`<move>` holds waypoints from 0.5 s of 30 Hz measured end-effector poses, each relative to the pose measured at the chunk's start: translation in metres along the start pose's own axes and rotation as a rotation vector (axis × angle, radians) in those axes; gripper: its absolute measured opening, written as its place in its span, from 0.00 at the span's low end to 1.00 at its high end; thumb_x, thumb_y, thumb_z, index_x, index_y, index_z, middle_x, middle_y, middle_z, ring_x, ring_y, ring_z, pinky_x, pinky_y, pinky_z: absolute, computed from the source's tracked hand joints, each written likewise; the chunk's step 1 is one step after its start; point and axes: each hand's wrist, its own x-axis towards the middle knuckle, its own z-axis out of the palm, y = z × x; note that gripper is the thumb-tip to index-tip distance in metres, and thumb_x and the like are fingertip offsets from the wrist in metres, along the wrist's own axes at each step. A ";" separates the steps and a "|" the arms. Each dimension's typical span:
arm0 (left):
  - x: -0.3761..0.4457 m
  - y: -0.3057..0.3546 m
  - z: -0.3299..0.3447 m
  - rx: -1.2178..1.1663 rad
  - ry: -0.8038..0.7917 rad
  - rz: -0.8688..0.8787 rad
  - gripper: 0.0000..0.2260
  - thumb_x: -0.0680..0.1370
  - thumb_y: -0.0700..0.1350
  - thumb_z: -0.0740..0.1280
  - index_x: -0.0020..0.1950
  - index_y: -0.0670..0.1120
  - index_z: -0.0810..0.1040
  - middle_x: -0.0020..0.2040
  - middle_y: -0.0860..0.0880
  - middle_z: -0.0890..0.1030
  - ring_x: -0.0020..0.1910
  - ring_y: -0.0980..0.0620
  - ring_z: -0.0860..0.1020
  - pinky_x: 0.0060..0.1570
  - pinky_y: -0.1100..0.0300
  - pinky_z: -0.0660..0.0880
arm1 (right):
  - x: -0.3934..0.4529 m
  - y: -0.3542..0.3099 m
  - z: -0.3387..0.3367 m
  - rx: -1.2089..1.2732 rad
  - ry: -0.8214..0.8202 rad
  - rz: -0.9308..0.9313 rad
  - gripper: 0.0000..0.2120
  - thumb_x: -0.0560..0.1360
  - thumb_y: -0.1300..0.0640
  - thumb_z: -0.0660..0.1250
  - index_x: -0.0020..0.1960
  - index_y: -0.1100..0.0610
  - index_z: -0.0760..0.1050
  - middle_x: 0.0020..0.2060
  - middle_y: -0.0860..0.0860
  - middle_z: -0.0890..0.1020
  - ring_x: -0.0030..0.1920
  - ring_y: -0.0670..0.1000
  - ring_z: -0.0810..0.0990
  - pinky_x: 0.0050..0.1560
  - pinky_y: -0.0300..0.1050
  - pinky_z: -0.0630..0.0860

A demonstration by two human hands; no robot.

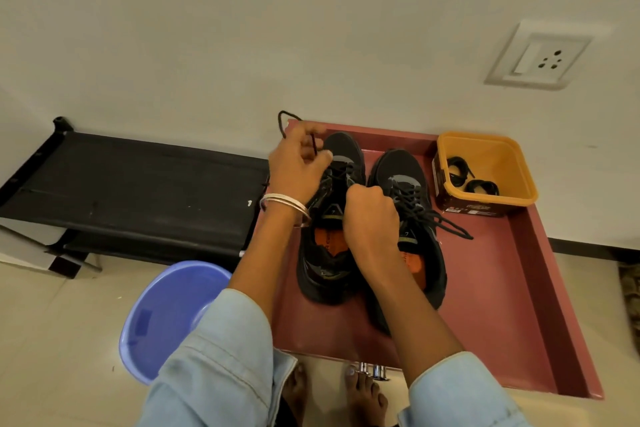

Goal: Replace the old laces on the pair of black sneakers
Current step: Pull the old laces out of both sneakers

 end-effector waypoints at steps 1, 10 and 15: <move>0.000 -0.002 0.004 0.122 -0.075 0.033 0.12 0.71 0.38 0.71 0.53 0.50 0.80 0.46 0.49 0.79 0.41 0.55 0.77 0.46 0.66 0.76 | 0.000 0.000 -0.001 -0.002 0.004 0.004 0.06 0.78 0.68 0.58 0.48 0.62 0.72 0.45 0.58 0.78 0.45 0.59 0.79 0.36 0.46 0.68; -0.008 0.004 0.027 0.780 -0.237 0.052 0.10 0.78 0.46 0.64 0.53 0.43 0.82 0.55 0.43 0.76 0.52 0.43 0.77 0.52 0.50 0.76 | -0.001 0.002 0.000 -0.006 -0.010 0.025 0.07 0.80 0.66 0.56 0.53 0.62 0.72 0.48 0.58 0.77 0.48 0.59 0.78 0.38 0.45 0.66; -0.005 0.001 0.022 0.558 0.001 -0.049 0.12 0.81 0.45 0.58 0.51 0.37 0.76 0.46 0.41 0.78 0.44 0.44 0.76 0.39 0.57 0.69 | -0.001 0.003 0.002 -0.015 -0.006 0.037 0.07 0.79 0.68 0.57 0.52 0.63 0.73 0.48 0.59 0.78 0.48 0.60 0.79 0.38 0.45 0.68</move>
